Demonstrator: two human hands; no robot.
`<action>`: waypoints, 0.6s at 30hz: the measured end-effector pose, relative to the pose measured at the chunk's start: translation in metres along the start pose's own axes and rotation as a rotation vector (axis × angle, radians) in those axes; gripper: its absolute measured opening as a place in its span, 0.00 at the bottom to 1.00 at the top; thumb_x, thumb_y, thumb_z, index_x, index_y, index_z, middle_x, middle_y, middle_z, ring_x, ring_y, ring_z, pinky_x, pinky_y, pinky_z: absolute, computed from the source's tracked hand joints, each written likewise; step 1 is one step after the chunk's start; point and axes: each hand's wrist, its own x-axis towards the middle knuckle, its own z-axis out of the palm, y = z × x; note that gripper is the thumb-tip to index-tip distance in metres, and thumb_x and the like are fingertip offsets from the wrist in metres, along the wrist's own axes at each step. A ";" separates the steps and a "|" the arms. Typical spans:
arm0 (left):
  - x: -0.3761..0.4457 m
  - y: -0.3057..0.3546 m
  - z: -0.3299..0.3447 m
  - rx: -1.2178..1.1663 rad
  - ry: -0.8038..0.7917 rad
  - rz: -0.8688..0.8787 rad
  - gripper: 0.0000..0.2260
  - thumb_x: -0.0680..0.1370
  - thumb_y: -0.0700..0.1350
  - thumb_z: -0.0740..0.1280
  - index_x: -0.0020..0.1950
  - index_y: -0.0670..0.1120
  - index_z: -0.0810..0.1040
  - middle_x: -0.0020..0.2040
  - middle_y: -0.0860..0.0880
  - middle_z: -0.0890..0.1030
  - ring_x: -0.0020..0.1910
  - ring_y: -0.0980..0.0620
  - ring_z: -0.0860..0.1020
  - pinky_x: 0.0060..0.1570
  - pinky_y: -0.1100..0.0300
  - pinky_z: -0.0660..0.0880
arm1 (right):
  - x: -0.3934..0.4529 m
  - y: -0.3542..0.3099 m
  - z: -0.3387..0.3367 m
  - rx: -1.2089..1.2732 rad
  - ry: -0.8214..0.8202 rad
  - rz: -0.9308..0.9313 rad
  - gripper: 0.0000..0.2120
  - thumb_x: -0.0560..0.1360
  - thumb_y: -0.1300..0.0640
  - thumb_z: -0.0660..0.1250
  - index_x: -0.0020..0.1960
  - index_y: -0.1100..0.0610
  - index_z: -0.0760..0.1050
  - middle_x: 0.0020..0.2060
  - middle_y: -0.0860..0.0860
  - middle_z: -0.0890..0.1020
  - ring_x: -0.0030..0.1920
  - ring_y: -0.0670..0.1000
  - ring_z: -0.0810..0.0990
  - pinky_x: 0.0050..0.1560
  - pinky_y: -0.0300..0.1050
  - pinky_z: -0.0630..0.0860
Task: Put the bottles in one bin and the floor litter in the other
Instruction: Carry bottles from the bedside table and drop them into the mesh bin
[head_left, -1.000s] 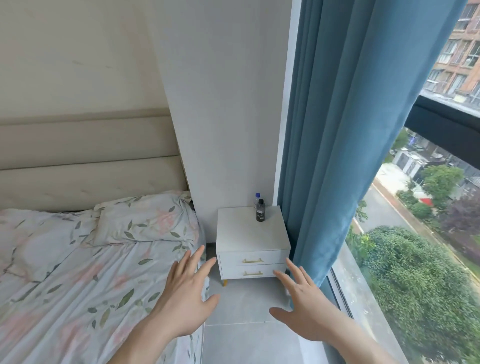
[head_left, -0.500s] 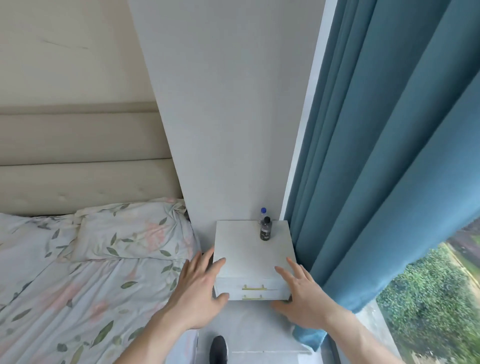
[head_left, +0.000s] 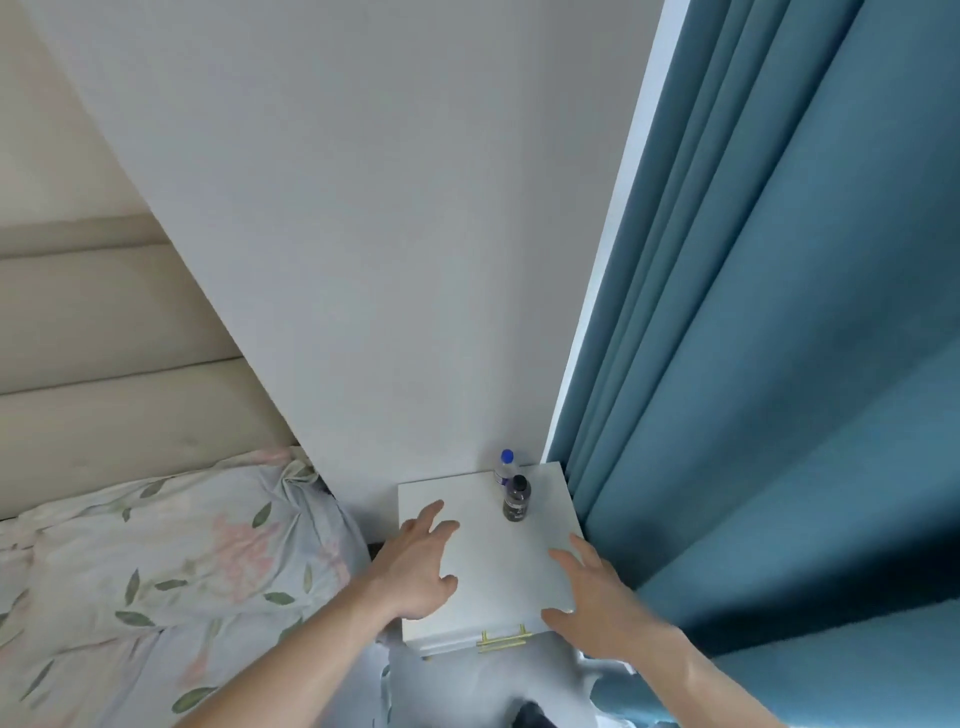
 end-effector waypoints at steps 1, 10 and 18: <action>0.018 0.001 -0.003 0.013 -0.025 0.002 0.33 0.79 0.52 0.64 0.82 0.52 0.55 0.83 0.53 0.43 0.80 0.45 0.56 0.75 0.52 0.63 | 0.014 0.000 -0.003 -0.003 -0.011 0.013 0.39 0.76 0.43 0.66 0.81 0.45 0.52 0.82 0.44 0.43 0.81 0.52 0.50 0.77 0.50 0.61; 0.169 0.010 -0.011 0.068 -0.172 -0.050 0.31 0.79 0.48 0.63 0.81 0.50 0.57 0.83 0.52 0.44 0.75 0.44 0.64 0.66 0.48 0.72 | 0.163 0.015 -0.030 -0.092 -0.144 0.051 0.36 0.79 0.47 0.64 0.81 0.47 0.50 0.81 0.48 0.47 0.76 0.58 0.61 0.73 0.54 0.65; 0.293 0.000 0.007 0.208 -0.226 -0.040 0.29 0.79 0.45 0.66 0.79 0.48 0.60 0.83 0.52 0.42 0.72 0.42 0.68 0.61 0.47 0.75 | 0.271 0.032 -0.021 -0.204 -0.165 0.027 0.33 0.79 0.56 0.63 0.79 0.49 0.53 0.80 0.49 0.46 0.70 0.59 0.67 0.66 0.53 0.71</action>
